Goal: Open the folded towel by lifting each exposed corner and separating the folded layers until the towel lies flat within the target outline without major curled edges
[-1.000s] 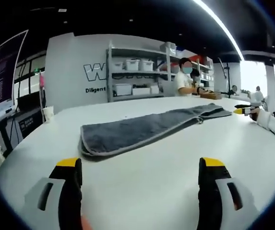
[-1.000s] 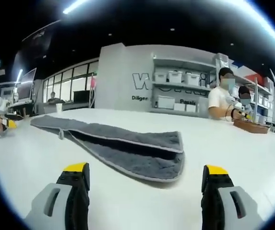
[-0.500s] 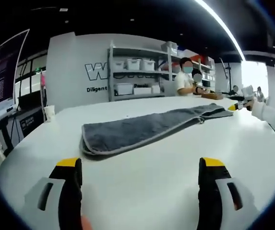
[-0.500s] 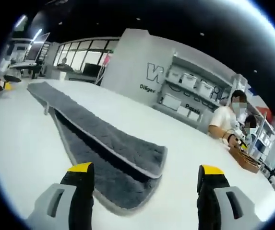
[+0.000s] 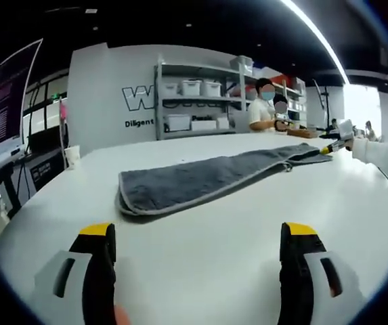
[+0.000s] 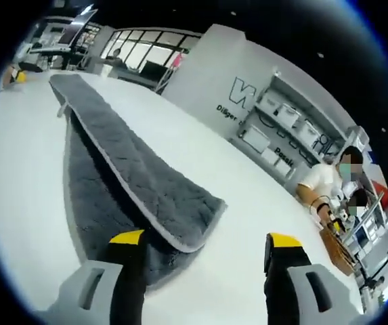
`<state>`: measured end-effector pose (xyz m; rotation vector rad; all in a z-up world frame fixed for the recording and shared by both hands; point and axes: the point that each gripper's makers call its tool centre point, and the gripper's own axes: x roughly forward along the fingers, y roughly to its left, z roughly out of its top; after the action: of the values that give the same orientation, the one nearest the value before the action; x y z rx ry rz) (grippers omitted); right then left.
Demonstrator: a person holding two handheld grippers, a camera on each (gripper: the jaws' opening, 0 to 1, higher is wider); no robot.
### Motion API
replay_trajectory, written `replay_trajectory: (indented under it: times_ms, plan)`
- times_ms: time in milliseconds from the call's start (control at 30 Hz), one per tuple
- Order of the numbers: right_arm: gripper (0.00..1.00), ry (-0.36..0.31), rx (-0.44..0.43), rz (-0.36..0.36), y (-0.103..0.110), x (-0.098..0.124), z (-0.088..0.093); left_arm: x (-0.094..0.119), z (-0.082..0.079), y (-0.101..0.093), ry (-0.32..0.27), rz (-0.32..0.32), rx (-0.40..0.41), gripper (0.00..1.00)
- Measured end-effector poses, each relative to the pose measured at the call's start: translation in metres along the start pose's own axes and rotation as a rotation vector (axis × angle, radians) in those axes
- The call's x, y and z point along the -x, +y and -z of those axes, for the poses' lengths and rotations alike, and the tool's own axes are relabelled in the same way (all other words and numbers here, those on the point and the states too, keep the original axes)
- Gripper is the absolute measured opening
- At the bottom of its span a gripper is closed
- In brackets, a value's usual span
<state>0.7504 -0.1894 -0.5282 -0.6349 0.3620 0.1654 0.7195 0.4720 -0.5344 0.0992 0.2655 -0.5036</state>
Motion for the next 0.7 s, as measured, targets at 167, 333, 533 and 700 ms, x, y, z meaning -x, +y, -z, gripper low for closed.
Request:
replay_trajectory:
  times_ms: [167,333,533,700]
  plan:
    - [0.46,0.004,-0.011,0.001,-0.001,-0.003,0.008,0.000,0.000,-0.001,0.000,0.004,0.007,1.00]
    - [0.33,-0.012,0.074,-0.002,0.012,-0.004,0.003,-0.001,0.001,-0.001,0.003,0.007,0.013,1.00]
    - [0.12,-0.047,0.114,-0.020,0.021,-0.002,-0.006,0.000,0.000,-0.001,0.000,0.007,0.015,1.00]
    - [0.01,-0.060,0.127,-0.033,0.025,-0.001,-0.010,0.000,0.000,0.000,-0.002,0.008,0.020,1.00]
